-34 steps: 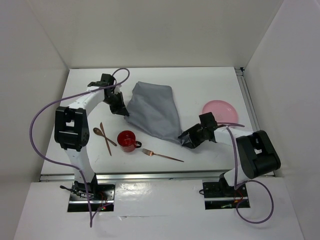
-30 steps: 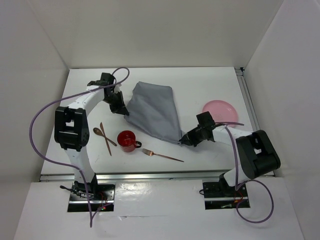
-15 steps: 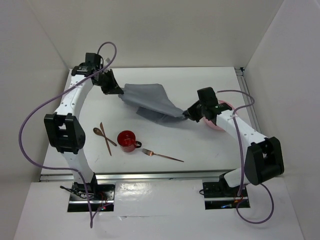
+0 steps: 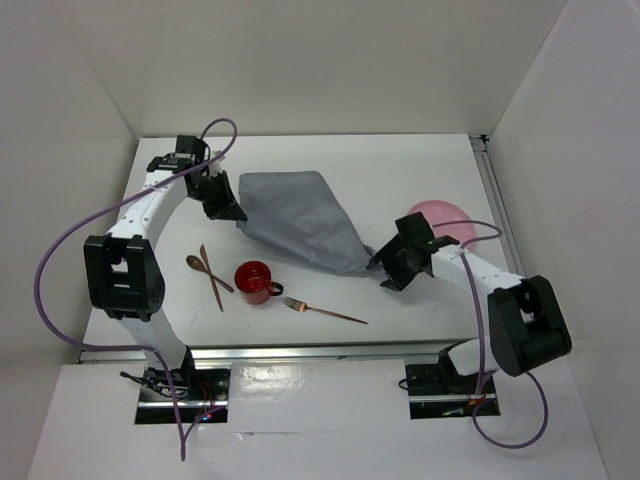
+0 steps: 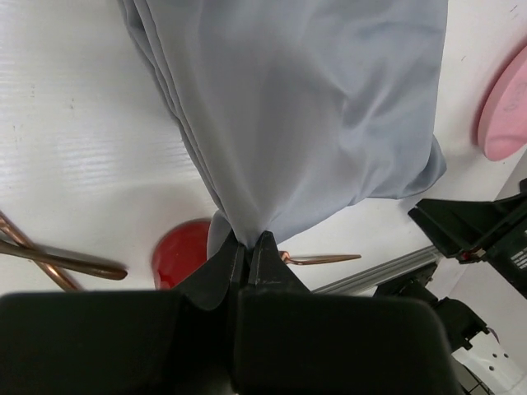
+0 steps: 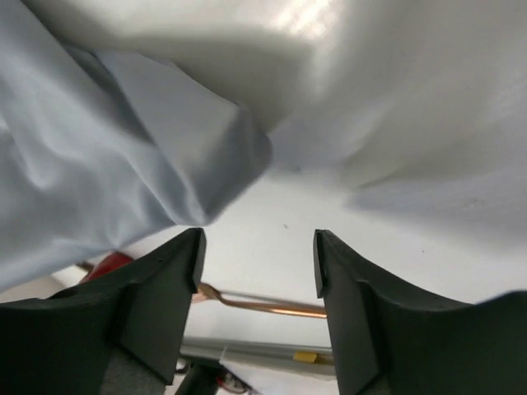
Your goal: Set the dinner table for one person
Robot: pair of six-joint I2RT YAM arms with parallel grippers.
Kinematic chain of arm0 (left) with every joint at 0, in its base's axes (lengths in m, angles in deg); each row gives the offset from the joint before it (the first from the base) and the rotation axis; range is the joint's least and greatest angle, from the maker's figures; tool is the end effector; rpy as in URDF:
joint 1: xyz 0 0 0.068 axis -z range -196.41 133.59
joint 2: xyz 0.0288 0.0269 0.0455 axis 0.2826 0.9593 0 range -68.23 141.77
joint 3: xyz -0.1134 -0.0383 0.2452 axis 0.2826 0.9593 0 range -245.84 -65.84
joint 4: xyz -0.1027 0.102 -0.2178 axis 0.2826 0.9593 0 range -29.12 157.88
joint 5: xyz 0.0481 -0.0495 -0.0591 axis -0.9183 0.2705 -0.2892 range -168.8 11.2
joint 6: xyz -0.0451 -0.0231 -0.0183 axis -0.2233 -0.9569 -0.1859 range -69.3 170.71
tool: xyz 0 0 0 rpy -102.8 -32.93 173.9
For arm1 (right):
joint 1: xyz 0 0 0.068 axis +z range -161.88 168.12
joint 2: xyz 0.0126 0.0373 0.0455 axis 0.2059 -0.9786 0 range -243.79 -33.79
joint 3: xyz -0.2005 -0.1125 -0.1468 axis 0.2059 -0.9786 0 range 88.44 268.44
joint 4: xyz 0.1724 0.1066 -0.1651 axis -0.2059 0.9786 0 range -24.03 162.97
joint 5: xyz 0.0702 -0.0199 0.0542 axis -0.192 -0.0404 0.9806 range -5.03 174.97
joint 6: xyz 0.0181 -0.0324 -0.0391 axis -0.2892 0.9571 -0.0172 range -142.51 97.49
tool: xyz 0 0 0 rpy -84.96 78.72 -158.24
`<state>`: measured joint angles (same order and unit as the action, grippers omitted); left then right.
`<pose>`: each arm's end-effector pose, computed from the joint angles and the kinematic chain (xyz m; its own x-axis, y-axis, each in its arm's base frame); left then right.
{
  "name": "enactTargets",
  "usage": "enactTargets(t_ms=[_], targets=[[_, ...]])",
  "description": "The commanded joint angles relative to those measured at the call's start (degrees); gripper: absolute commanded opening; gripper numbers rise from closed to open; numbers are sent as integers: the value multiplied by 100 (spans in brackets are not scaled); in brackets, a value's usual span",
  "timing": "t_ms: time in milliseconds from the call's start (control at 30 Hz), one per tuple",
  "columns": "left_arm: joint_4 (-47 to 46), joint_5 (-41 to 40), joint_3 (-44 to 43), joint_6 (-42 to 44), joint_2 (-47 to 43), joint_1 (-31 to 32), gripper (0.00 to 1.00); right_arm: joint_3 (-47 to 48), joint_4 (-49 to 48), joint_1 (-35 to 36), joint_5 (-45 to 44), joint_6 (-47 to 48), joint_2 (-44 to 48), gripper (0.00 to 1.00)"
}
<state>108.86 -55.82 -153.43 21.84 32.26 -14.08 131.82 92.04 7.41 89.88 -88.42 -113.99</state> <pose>0.3714 -0.0290 0.2837 -0.8742 -0.4092 -0.2615 -0.2224 0.8160 -0.5336 0.2415 0.0878 0.1774 -0.6770 0.7267 -0.1164 0.6176 0.6470 0.4471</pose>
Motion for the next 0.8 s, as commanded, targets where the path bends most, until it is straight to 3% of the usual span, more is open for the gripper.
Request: enactTargets(t_ms=[0, 233, 400, 467, 767], targets=[[-149, -39, -39, 30, -231, -13, 0, -608, -312, -240, 466, -238, 461, 68], [-88, -92, -39, 144, -284, -13, 0, -1586, -1630, -593, 1275, -826, 787, 70], [35, -198, -117, 197, -284, -13, 0, -1455, -2018, -593, 1153, -932, 453, 70], [105, -198, -187, 197, -284, -65, 0, -1289, -2166, -646, 1153, -932, 331, 64], [106, -198, -407, 197, -231, -66, 0, -770, -2176, -646, 758, -765, -55, 64]])
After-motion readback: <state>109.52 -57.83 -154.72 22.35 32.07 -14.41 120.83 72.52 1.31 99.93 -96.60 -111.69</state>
